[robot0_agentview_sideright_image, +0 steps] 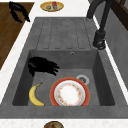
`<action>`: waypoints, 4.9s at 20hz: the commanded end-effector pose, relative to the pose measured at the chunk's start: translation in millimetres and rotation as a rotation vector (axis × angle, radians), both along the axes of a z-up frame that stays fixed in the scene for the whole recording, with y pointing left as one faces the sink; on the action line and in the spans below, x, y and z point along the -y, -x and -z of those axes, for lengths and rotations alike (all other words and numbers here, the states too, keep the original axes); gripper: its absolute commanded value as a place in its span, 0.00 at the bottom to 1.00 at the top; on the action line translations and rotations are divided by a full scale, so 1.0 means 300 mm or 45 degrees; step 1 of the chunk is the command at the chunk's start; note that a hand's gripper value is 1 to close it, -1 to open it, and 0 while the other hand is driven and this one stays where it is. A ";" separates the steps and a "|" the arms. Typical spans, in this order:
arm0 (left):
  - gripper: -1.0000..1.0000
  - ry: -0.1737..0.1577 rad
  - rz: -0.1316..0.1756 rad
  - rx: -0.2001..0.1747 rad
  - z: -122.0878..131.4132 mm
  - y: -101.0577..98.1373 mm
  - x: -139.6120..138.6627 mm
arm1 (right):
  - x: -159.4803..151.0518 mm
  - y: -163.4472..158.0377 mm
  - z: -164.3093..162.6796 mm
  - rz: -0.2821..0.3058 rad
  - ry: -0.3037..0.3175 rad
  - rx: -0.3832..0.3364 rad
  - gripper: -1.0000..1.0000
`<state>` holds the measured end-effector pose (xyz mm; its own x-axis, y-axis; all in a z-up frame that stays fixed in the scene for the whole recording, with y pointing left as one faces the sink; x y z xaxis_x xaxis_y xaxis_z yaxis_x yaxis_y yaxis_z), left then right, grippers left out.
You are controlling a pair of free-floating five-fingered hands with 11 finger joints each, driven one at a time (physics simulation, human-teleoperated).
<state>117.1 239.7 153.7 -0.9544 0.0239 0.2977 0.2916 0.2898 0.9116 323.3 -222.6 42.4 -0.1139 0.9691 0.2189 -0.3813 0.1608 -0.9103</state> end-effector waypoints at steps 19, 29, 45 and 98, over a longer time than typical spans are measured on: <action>0.50 0.000 0.000 0.000 0.000 0.000 0.000 | 0.056 -0.059 -0.225 0.207 0.394 0.069 0.00; 0.50 0.000 0.000 0.000 0.000 0.000 0.000 | 0.232 -0.049 -0.435 0.222 0.312 0.042 0.00; 0.50 0.000 0.000 0.000 0.000 0.000 0.000 | 0.576 -0.024 -0.601 0.206 0.263 0.006 0.00; 0.50 0.000 0.000 0.000 0.000 0.000 0.000 | 0.930 -0.375 -0.260 0.248 0.362 -0.741 0.00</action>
<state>117.1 239.7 153.7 -0.9544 0.0239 0.2977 0.2916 0.2898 0.9116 431.8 -507.0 133.5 0.0568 0.9956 -0.0744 -0.7778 -0.0026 -0.6285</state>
